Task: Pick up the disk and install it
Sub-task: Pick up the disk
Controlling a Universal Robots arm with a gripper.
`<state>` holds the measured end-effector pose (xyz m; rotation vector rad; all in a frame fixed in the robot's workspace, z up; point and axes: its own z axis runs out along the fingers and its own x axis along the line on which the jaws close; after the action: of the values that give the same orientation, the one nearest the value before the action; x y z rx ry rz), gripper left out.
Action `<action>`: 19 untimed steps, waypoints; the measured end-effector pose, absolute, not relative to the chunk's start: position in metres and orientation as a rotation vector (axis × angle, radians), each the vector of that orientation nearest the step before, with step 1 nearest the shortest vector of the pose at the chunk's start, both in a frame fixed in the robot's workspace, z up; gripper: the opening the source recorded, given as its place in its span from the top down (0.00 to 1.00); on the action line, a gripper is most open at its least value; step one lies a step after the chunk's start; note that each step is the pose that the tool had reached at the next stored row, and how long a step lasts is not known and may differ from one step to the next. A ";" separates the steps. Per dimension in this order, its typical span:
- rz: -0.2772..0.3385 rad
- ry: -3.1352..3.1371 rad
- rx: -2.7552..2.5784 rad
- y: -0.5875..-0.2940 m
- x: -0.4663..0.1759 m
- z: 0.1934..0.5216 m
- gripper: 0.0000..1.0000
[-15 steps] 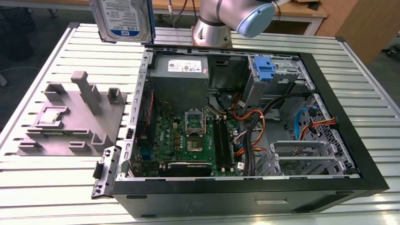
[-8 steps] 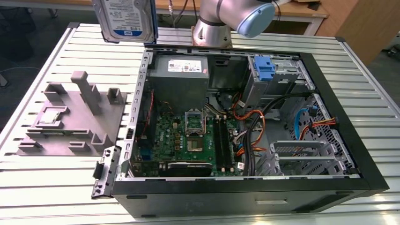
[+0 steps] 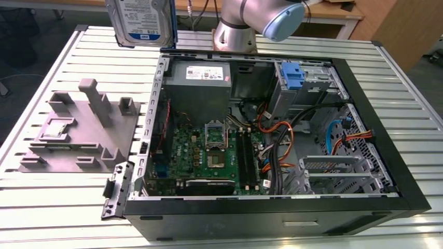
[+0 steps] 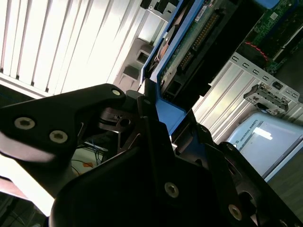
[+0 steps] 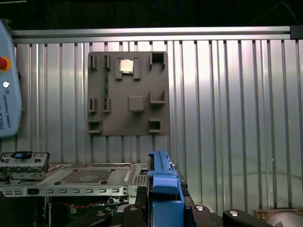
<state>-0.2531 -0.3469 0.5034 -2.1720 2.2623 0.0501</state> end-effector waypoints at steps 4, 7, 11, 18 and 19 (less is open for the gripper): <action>0.049 2.263 -2.173 -0.347 -0.253 0.503 0.64; 0.048 2.263 -2.173 -0.351 -0.253 0.503 0.64; 0.048 2.263 -2.173 -0.364 -0.253 0.503 0.64; 0.048 2.263 -2.173 -0.385 -0.247 0.502 0.64; 0.048 2.263 -2.173 -0.386 -0.243 0.502 0.64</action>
<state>-0.2425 -0.3858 0.5022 -2.1730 2.2634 0.0477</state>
